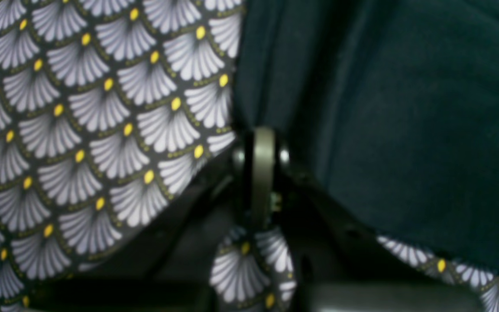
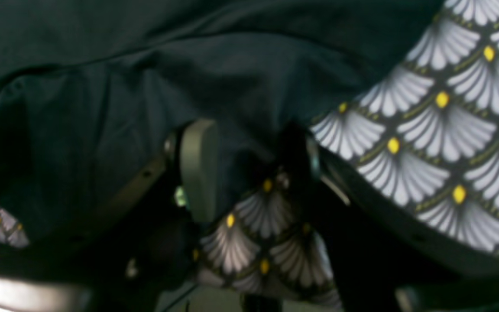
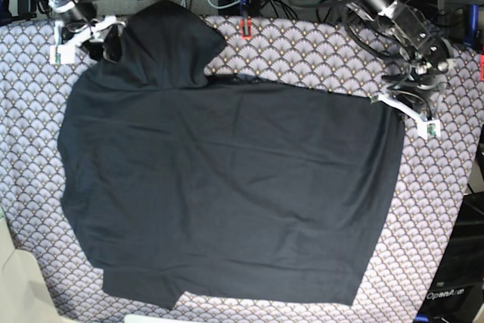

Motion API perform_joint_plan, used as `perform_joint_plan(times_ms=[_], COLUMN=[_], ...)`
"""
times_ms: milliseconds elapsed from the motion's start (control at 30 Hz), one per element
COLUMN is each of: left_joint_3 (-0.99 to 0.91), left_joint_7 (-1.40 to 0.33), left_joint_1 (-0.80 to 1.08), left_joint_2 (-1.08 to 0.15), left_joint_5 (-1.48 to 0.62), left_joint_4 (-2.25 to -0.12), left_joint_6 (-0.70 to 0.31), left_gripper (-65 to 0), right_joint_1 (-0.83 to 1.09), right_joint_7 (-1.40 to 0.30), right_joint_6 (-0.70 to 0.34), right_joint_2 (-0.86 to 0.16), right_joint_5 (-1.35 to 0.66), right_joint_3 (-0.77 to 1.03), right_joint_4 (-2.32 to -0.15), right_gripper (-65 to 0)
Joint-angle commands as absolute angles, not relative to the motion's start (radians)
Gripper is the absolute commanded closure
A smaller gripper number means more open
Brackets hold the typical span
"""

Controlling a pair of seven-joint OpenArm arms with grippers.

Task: Fold the T-shirt properly
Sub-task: 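Grasp the shirt's shoulder corners with both grippers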

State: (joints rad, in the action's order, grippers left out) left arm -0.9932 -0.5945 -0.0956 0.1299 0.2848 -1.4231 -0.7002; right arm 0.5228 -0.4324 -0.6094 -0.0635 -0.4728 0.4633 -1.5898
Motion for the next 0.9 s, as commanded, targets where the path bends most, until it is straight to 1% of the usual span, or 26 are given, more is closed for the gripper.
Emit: perform_joint_plan(times_ms=[0, 400, 600, 867], left_joint_3=[-0.992, -0.990, -0.990, -0.990], left_joint_7=[-0.584, -0.584, -0.584, -0.584], left_joint_1=[-0.108, -0.108, -0.107, -0.107], left_joint_2=[0.120, 0.105, 0.094, 0.091], left_joint_5=[0.280, 0.280, 0.280, 0.280], left_joint_4=[-1.442, -1.446, -1.445, -1.437], left_joint_6=[-0.698, -0.698, -0.698, -0.698], left_gripper=[0.0, 0.0, 0.0, 0.0], right_joint_1=[0.553, 0.667, 0.696, 0.677], right_joint_7=[-0.492, -0.499, -0.498, -0.496], right_joint_6=[-0.615, -0.615, -0.615, -0.615], right_joint_2=[-0.062, 0.013, 0.015, 0.015], right_joint_5=[-0.441, -0.443, -0.443, -0.443], right_joint_3=[0.460, 0.456, 0.418, 0.378], right_joint_4=[-1.592, -1.738, -1.742, -1.742], right_gripper=[-27.7, -27.7, -27.7, -27.7])
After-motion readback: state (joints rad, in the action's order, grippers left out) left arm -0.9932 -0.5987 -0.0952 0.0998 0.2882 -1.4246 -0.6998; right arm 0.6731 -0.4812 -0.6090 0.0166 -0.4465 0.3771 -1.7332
